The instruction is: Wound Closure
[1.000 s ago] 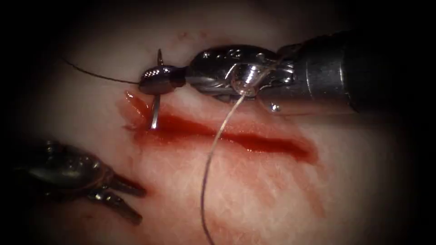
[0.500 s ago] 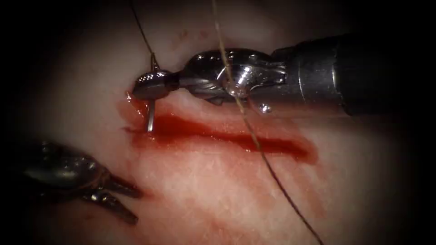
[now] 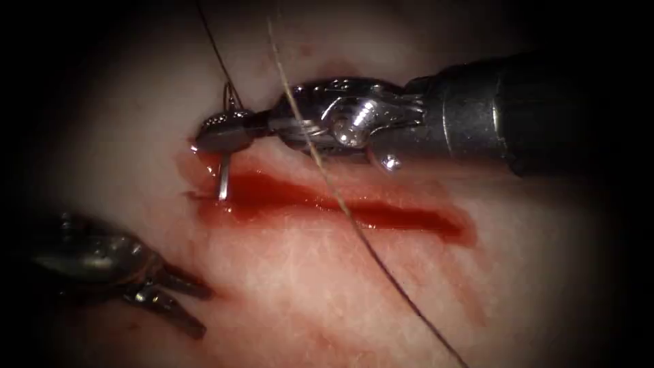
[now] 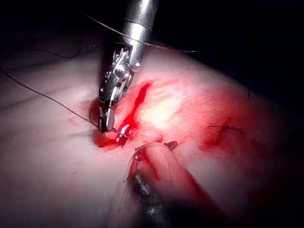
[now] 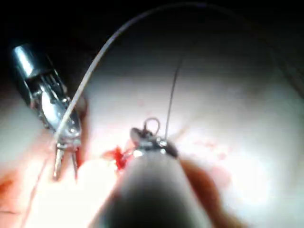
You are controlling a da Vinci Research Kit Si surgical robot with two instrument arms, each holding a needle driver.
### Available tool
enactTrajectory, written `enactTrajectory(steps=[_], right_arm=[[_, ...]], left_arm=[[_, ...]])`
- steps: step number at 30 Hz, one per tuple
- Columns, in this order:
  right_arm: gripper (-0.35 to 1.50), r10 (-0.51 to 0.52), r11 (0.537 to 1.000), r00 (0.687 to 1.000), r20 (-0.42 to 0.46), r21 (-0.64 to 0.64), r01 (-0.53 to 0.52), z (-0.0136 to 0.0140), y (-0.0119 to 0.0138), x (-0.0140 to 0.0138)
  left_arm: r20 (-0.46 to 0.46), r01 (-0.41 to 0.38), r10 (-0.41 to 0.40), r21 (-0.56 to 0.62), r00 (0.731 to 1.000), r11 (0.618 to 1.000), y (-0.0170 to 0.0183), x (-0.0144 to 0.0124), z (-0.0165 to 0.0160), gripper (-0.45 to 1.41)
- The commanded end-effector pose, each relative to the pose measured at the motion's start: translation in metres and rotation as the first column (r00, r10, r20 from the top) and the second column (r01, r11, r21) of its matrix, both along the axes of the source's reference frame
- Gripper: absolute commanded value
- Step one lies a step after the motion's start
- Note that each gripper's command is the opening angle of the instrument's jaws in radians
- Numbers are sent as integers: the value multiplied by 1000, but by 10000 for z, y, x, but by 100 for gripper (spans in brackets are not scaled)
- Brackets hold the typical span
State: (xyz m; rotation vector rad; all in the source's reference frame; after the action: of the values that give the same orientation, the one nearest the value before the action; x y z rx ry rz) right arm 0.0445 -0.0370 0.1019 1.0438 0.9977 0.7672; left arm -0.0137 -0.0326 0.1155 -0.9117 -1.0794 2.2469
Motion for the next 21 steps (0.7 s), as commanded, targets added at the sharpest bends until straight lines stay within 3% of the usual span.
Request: enactTrajectory(steps=[1,10,21], right_arm=[[-35,3,999,1000,-19,37,-2,5,-3,8],[-35,-45,986,998,-46,160,52,8,-20,12],[-35,-91,976,996,-9,199,91,2,-28,13]], left_arm=[[-1,-2,2,1,1000,1000,-4,-4,5,47],[2,-12,12,1,1000,1000,-4,6,5,46],[2,-12,12,-1,1000,1000,-4,8,6,44]])
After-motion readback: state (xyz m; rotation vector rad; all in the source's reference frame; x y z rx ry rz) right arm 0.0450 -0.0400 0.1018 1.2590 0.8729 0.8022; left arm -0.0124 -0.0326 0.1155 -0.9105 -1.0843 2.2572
